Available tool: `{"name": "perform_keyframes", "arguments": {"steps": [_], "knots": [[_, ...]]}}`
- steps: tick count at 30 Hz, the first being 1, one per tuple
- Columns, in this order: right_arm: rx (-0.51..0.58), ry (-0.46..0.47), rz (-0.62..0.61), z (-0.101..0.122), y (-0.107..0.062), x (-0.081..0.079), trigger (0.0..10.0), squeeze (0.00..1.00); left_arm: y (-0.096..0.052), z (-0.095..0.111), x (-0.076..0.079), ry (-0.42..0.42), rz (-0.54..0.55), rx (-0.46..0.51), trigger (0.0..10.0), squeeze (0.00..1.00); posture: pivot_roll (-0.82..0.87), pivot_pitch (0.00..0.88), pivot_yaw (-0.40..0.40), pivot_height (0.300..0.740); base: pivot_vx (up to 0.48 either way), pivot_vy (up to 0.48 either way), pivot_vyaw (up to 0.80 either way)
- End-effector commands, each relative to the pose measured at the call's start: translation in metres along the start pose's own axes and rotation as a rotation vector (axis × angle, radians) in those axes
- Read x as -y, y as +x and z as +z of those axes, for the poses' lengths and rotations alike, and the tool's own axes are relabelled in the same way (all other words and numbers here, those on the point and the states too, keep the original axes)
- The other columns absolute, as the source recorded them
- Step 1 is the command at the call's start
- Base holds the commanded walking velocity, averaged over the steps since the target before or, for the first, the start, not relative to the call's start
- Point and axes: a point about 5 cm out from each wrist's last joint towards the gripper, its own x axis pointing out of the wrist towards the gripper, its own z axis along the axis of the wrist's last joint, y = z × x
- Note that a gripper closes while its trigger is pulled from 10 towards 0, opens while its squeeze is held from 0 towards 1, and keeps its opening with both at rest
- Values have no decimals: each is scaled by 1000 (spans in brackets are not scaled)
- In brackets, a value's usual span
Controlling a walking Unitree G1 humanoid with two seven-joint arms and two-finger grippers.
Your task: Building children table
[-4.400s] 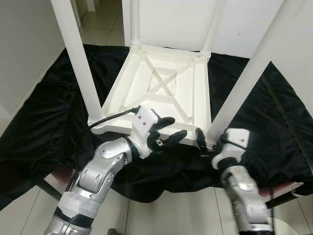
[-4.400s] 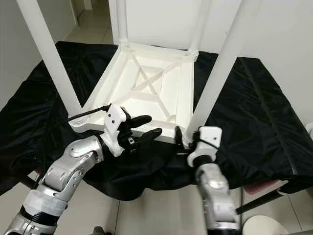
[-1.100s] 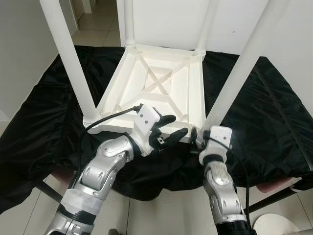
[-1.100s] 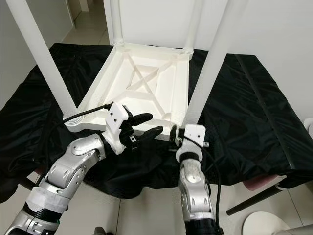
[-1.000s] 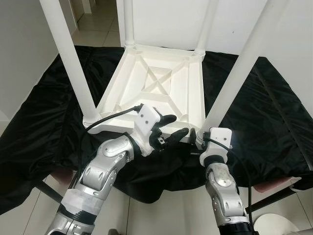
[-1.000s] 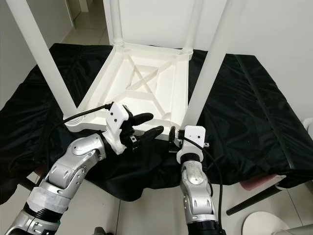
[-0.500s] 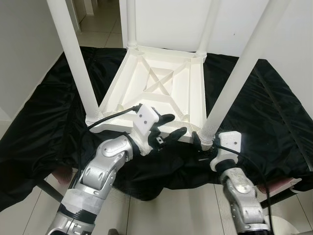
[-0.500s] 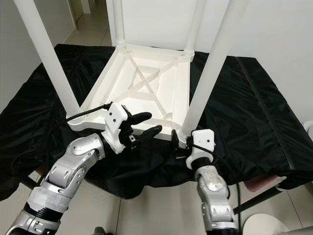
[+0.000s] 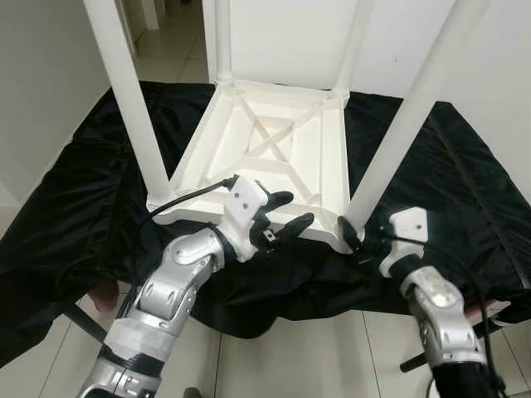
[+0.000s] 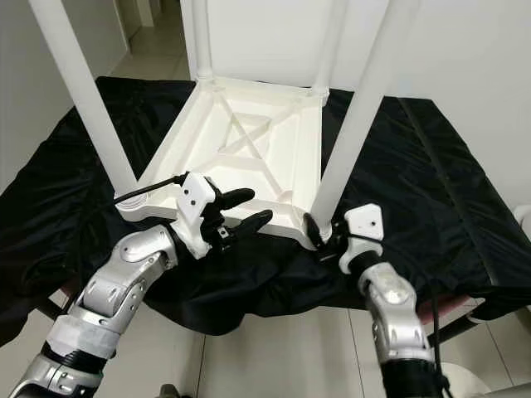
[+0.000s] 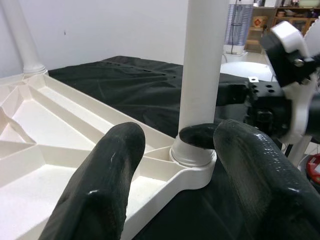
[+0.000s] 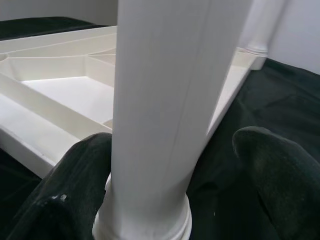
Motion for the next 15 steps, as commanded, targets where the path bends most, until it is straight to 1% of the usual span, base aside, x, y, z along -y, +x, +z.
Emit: {"name": "perform_keyframes", "arguments": {"steps": [1,2,3,4,5,8,11,12,15], "knots": [[-10,9,22,-3,-1,1,10000,0,0,-2,-2,7,15,-11,10000,0,-58,45,-13,740,0,0,0],[-29,-2,86,-4,4,1,10000,0,1,-2,-2,8,15,-10,10000,0,-58,48,-13,740,0,0,0],[-29,-2,86,-4,4,1,10000,0,1,-2,-2,8,15,-10,10000,0,-58,48,-13,740,0,0,0],[-67,-32,185,-5,14,3,10000,0,1,-1,-2,10,14,-9,10000,0,-56,51,-11,740,0,0,0],[-67,-32,185,-5,14,3,10000,0,1,-1,-2,10,14,-9,10000,0,-56,51,-11,740,0,0,0],[-92,-46,230,-6,24,7,10000,0,2,-1,-1,13,15,-6,10000,0,-49,54,-13,740,0,0,0],[-97,-47,236,-6,25,7,10000,0,2,0,-1,13,15,-6,10000,0,-49,54,-13,740,0,0,0],[-108,-51,271,-9,28,5,10000,0,2,0,-2,16,17,-5,10000,0,-42,57,-16,740,0,0,0],[-113,-47,295,-11,29,3,10000,0,1,0,-2,19,21,-5,10000,0,-39,59,-17,740,0,0,0]]}}
